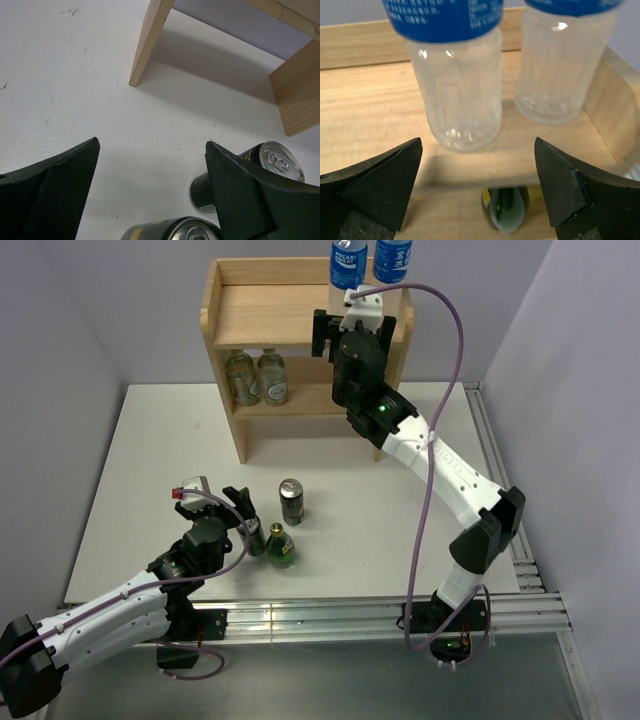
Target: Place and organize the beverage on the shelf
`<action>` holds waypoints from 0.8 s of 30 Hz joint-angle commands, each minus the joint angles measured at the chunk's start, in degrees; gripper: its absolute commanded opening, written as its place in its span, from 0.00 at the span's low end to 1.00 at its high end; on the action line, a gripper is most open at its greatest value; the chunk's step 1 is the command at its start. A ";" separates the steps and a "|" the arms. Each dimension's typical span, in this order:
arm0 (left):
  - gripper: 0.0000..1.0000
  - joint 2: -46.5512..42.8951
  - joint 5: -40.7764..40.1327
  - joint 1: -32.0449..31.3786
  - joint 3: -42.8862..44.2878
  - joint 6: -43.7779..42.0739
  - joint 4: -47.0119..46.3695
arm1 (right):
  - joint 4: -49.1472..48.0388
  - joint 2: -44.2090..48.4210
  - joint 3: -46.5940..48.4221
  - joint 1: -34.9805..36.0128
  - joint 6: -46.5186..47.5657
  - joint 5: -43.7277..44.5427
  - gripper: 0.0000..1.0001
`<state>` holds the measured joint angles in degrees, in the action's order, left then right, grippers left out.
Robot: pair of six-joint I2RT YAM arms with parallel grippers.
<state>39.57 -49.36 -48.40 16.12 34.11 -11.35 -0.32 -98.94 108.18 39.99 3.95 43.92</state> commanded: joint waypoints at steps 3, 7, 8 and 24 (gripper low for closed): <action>0.94 -0.81 -0.29 0.33 -0.04 0.17 -0.86 | -4.78 8.49 -7.01 2.99 -1.39 4.24 1.00; 0.94 -1.16 -0.47 0.33 -0.21 0.34 -0.60 | -5.92 16.57 -16.67 7.29 -2.36 8.36 1.00; 0.94 -1.42 -0.38 0.24 -0.21 0.35 -0.69 | -6.36 18.32 -18.86 10.34 -2.62 10.64 1.00; 0.94 1.03 -0.29 0.24 0.58 -0.18 -1.04 | -5.99 37.35 -71.23 49.39 -40.32 7.60 1.00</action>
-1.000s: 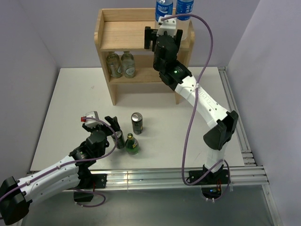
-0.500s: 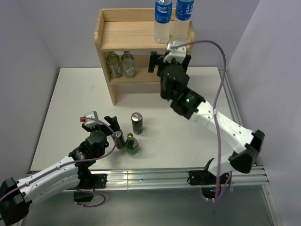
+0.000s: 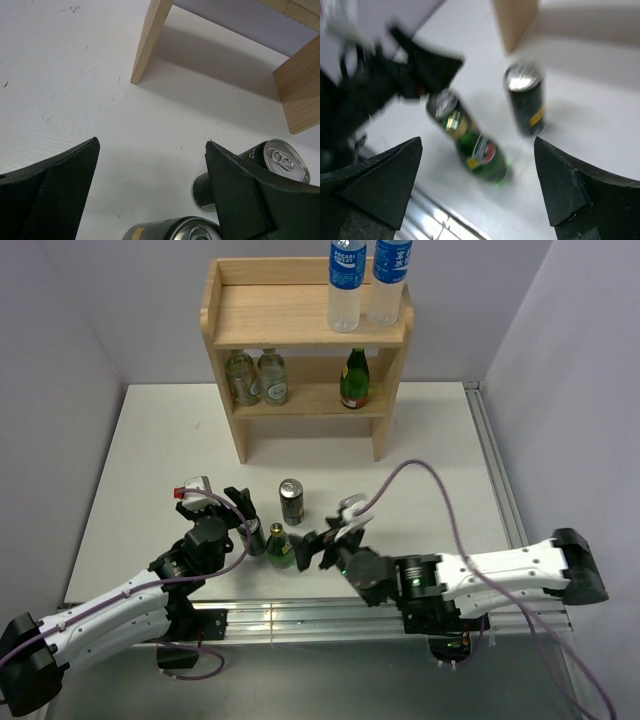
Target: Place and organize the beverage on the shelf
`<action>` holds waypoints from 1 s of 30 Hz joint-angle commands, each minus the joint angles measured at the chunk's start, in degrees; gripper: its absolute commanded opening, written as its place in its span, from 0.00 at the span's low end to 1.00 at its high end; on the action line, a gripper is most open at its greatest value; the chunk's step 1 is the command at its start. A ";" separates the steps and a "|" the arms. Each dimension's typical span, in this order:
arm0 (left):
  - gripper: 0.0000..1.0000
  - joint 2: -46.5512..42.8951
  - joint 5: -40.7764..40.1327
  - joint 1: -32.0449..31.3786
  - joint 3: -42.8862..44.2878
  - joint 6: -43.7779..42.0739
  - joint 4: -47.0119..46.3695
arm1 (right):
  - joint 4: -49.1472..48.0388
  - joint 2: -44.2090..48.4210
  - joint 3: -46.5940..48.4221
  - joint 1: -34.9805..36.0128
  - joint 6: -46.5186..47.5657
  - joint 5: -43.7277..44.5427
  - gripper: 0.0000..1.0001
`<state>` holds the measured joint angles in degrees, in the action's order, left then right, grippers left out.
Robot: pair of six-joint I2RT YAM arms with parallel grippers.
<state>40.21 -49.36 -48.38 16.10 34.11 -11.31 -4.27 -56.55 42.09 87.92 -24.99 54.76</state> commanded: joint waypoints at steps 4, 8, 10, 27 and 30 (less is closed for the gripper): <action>0.94 -0.56 -0.12 0.30 0.34 -0.09 -0.99 | -22.56 -9.27 -15.09 -1.07 -14.89 -17.02 1.00; 0.94 -1.62 0.32 0.30 -0.19 -0.09 -1.17 | -25.61 -12.78 -17.30 -5.03 -17.46 -18.64 1.00; 0.94 -1.27 0.23 0.30 -0.10 -0.27 -1.26 | -25.35 -15.59 -16.16 -5.39 -17.28 -18.55 1.00; 0.94 0.40 0.15 0.22 0.60 -0.44 -1.61 | -36.42 -35.81 -7.20 -10.75 -14.13 -20.49 1.00; 0.94 1.10 -0.12 0.30 0.86 -0.45 -1.52 | -35.90 -38.71 -4.48 -9.53 -11.15 -13.65 1.00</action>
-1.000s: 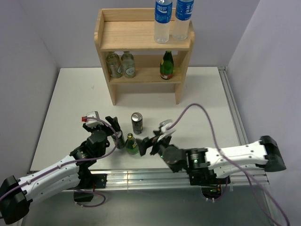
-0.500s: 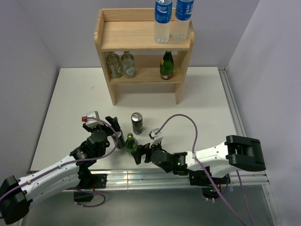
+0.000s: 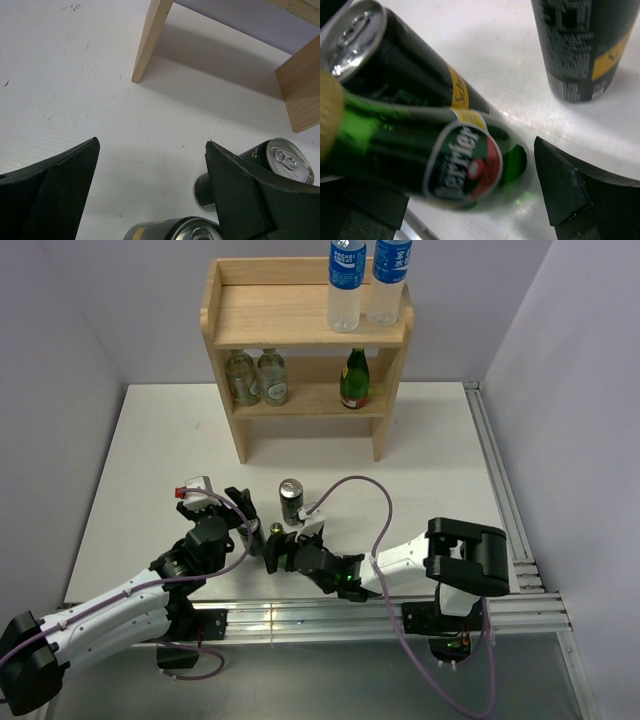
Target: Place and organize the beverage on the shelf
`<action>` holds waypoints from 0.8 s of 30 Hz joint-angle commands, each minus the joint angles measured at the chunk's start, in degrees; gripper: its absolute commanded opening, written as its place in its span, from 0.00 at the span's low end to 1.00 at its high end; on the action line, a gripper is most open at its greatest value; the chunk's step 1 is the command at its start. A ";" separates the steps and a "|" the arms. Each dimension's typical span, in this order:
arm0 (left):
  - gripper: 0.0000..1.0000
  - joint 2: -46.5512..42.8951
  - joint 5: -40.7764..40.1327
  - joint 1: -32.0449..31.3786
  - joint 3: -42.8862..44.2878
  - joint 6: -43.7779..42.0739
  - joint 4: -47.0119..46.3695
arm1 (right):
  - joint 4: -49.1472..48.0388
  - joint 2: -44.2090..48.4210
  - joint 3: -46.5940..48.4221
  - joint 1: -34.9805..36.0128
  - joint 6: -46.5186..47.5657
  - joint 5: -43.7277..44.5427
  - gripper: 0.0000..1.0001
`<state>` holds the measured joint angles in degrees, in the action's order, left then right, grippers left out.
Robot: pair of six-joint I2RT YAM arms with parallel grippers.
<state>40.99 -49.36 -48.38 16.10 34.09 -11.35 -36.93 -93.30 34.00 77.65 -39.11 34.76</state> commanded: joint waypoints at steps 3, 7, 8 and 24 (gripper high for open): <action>0.94 0.49 -0.12 0.22 0.95 -0.42 -1.48 | -4.28 -5.75 6.08 2.95 4.04 10.84 1.00; 0.94 -0.03 -0.12 0.30 0.69 -0.42 -1.48 | -4.03 -9.35 7.48 3.83 2.55 14.80 1.00; 0.94 -0.21 -0.03 0.39 0.52 -0.42 -1.48 | -3.77 -10.23 7.92 4.26 2.20 15.50 1.00; 0.94 -0.83 -0.03 0.31 0.25 -0.25 -1.39 | -1.04 -16.12 10.47 6.38 1.66 25.53 0.96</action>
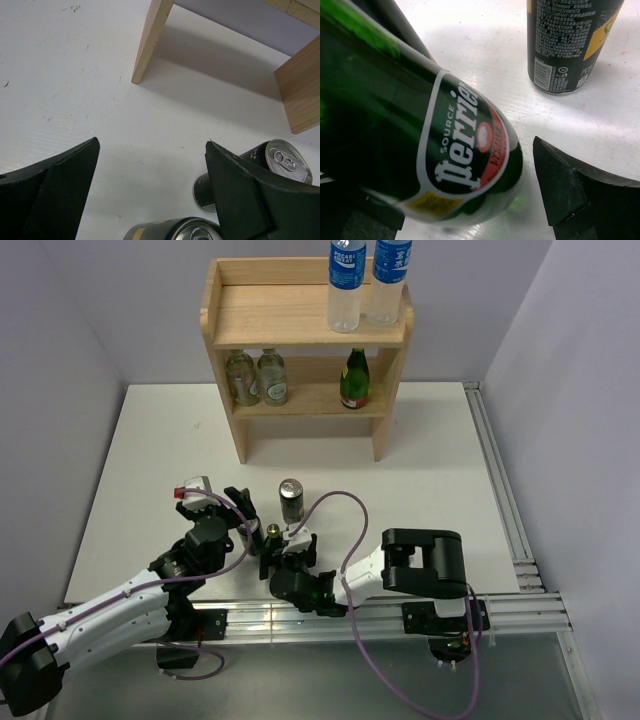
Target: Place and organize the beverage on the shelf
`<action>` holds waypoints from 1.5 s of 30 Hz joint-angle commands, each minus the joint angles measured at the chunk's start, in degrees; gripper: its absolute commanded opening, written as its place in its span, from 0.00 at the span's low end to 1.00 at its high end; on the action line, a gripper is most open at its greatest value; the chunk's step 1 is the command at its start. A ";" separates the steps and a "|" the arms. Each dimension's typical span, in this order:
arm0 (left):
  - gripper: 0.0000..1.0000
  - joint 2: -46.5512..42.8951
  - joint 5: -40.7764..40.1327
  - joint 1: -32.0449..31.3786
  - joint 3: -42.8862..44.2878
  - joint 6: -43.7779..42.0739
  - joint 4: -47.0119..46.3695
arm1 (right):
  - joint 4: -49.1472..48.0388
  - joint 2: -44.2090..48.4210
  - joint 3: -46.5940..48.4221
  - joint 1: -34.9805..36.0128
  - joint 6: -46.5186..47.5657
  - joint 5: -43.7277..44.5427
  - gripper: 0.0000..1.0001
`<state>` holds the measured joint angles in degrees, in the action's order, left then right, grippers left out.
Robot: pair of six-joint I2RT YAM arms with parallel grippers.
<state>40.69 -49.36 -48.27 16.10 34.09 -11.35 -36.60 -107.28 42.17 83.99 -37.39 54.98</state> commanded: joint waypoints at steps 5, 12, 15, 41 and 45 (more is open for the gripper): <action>0.94 -0.70 -0.03 0.28 0.42 -0.07 -1.04 | -1.90 -3.37 2.39 -1.36 -1.02 5.22 0.90; 0.94 -1.05 -0.03 0.28 0.16 0.02 -0.86 | -1.72 -4.34 1.51 -2.16 -1.99 5.14 0.64; 0.94 -0.79 0.06 0.28 0.25 0.01 -1.04 | 0.72 -3.64 1.42 -1.99 -3.65 5.75 0.19; 0.94 -1.75 0.14 0.28 -0.10 -0.25 -1.39 | 71.06 27.82 14.07 7.07 -32.33 28.95 0.00; 0.94 -1.58 0.06 0.28 -0.10 -0.25 -1.48 | 55.05 32.21 14.00 1.48 0.98 23.47 0.00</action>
<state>39.48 -49.36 -48.18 16.10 34.09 -11.35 29.12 -79.66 53.98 89.56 -60.99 74.15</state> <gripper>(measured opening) 0.941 0.797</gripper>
